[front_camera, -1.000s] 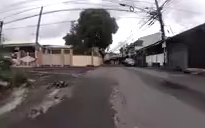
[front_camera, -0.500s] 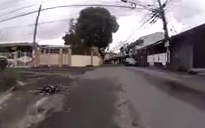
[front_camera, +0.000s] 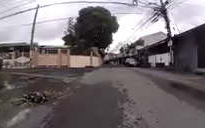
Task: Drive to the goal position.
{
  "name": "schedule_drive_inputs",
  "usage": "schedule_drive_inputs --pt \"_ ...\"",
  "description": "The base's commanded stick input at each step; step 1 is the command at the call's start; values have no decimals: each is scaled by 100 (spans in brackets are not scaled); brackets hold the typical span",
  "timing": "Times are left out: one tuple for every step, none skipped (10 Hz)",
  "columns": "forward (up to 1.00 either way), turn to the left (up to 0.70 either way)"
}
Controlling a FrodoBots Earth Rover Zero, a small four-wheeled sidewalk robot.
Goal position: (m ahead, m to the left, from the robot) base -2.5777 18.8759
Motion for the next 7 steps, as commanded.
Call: schedule_drive_inputs --pt "100 0" --pt "100 1" --pt "100 34" --pt "100 40" --pt "100 40" --pt "100 40" --pt "100 40"
